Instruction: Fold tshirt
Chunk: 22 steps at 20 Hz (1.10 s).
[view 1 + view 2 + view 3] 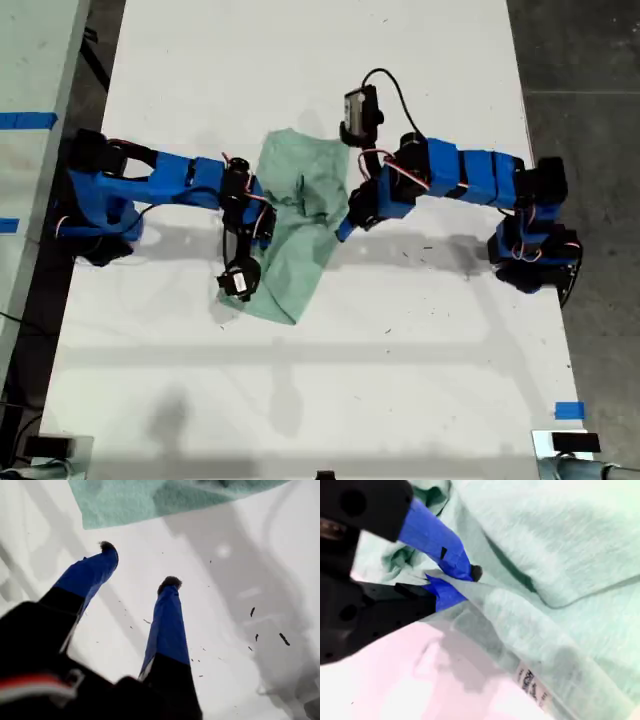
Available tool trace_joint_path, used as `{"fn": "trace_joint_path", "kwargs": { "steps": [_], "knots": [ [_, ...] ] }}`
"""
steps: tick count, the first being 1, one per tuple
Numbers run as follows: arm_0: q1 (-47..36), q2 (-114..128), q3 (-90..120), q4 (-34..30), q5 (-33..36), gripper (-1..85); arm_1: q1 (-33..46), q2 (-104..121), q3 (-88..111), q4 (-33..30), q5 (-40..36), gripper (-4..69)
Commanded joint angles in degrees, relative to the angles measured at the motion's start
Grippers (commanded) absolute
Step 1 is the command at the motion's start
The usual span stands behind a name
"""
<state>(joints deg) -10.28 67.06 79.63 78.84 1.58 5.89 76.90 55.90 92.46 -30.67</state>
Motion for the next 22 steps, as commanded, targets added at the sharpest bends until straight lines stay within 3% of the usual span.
{"fn": "trace_joint_path", "kwargs": {
  "steps": [1, 3, 5, 6, 9, 14, 22],
  "knots": [
    [0.62, -10.11, -16.26, 1.58, 2.29, 0.1, -0.79, 5.10, 0.09, 0.18, 0.70, 20.8],
    [-0.09, -14.15, -19.25, 1.67, 2.46, 2.3, -0.97, 5.10, 0.53, 0.00, 1.14, 20.8],
    [-0.70, -14.41, -19.25, 4.39, 2.29, 23.1, -1.23, 5.27, 0.97, -0.09, 1.41, 20.8],
    [-1.05, -13.54, -19.25, 6.94, 2.20, 25.8, -1.23, 5.27, 0.97, -0.09, 1.49, 20.8],
    [-1.49, -5.80, -15.56, 16.52, 2.20, 28.1, -1.32, 5.80, 1.05, 0.18, 1.49, 20.8],
    [3.43, 21.80, -0.97, 16.52, -2.37, 25.4, -3.52, 7.73, 1.32, 1.41, 2.90, 20.4],
    [15.56, 27.77, 3.16, 16.26, -12.48, 24.6, -12.13, 2.99, -1.32, -1.41, 13.10, 29.2]
  ]
}}
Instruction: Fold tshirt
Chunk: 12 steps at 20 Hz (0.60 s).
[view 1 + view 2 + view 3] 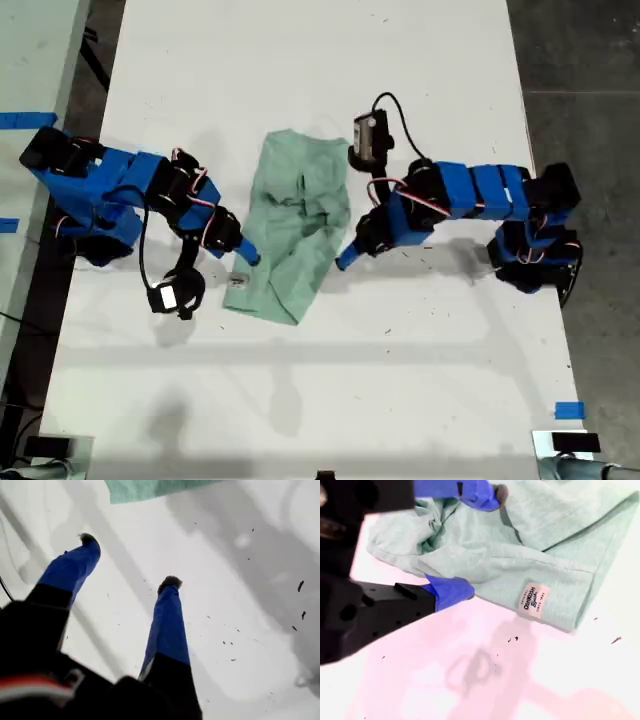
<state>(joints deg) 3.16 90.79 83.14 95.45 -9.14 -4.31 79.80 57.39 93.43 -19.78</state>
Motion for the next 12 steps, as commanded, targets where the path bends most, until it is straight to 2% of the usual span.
{"fn": "trace_joint_path", "kwargs": {
  "steps": [1, 2, 4, 7, 10, 12],
  "knots": [
    [2.72, 5.10, 1.23, -1.14, -2.37, 24.7, -2.64, -1.49, -3.52, -3.87, 3.08, 29.7],
    [2.90, 7.65, 5.71, -4.31, -2.72, 25.3, -3.16, -3.08, -3.96, -5.63, 3.78, 30.1],
    [2.90, 16.44, 18.72, -14.59, -3.69, 25.2, -3.87, -6.59, -5.27, -9.05, 4.83, 30.3],
    [2.90, 22.24, 29.97, -21.27, -5.27, 24.7, -4.57, -12.39, -7.21, -13.97, 5.71, 30.3],
    [4.66, 22.24, 37.35, -29.27, -5.80, 24.4, -5.27, -22.15, -16.61, -15.21, 5.98, 30.2],
    [6.06, 22.06, 41.57, -33.75, -6.06, 24.3, -5.45, -25.14, -17.23, -19.42, 6.42, 29.8]
  ]
}}
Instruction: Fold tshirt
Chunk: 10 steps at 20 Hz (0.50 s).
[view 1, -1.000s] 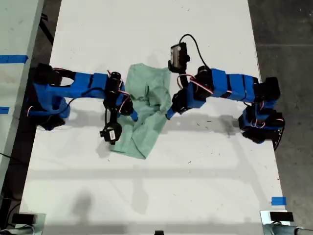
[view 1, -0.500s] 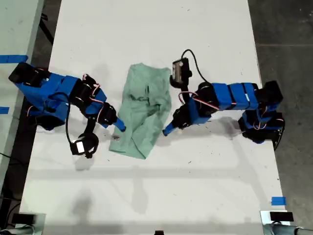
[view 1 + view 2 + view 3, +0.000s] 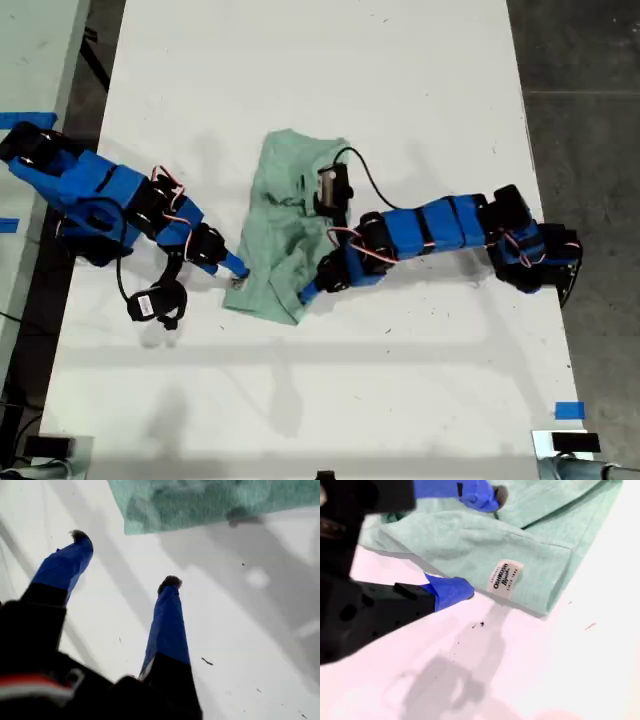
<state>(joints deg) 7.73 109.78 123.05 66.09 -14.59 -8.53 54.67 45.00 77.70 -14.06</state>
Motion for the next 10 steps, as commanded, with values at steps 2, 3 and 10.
{"fn": "trace_joint_path", "kwargs": {
  "steps": [2, 3, 10],
  "knots": [
    [2.29, 2.20, 5.54, -8.35, -0.62, 24.2, -1.23, -2.29, -4.83, -6.77, 1.05, 29.6],
    [2.64, 1.32, 6.50, -10.02, -0.53, 24.2, -1.32, -3.25, -4.83, -8.61, 1.05, 29.4],
    [3.69, -11.16, 5.71, -21.80, 1.05, 23.9, -1.58, -10.63, -6.59, -17.49, 1.41, 27.9]
  ]
}}
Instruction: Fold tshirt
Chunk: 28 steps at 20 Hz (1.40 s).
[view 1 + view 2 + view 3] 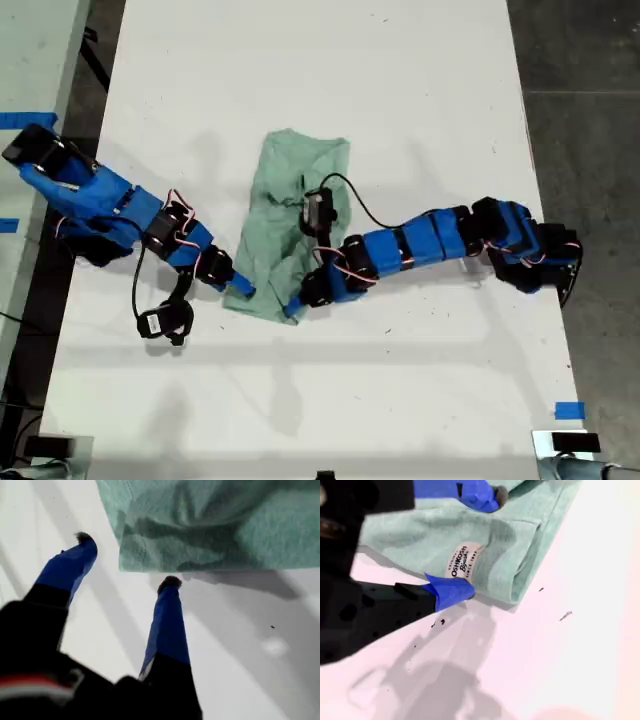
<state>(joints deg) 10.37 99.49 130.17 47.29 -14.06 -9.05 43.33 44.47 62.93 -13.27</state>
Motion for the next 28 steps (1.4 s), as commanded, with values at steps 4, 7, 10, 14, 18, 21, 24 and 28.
{"fn": "trace_joint_path", "kwargs": {
  "steps": [4, 7, 10, 14, 18, 21, 24, 28],
  "knots": [
    [2.99, -11.34, -5.10, -6.33, 0.35, 22.0, -1.67, -3.08, -6.15, -5.80, 1.05, 26.5],
    [2.72, -15.03, -9.40, -2.90, 1.41, 20.9, -1.85, -5.10, -6.33, -7.03, 0.97, 22.8],
    [3.16, -15.56, -10.11, -4.92, 4.83, 7.3, -2.20, -6.15, -6.33, -7.12, 1.41, 6.1],
    [4.75, -16.79, -13.45, -2.20, 4.66, 0.1, -3.69, -6.15, -6.33, -6.68, 2.02, -0.8],
    [6.06, -18.63, -23.47, 3.08, 5.54, 0.1, -5.89, -2.46, -6.33, -4.22, 1.05, -0.7],
    [8.00, -21.71, -38.14, 10.28, 5.89, 0.1, -10.02, 3.60, -6.33, 2.37, 0.53, -0.7],
    [9.58, -25.31, -52.56, 15.47, 6.15, 0.1, -13.80, 9.40, -6.33, 4.92, 0.79, -0.6],
    [9.76, -25.40, -60.64, 17.14, 6.24, 0.1, -13.45, 13.97, -6.33, 5.45, -1.93, -0.6]
  ]
}}
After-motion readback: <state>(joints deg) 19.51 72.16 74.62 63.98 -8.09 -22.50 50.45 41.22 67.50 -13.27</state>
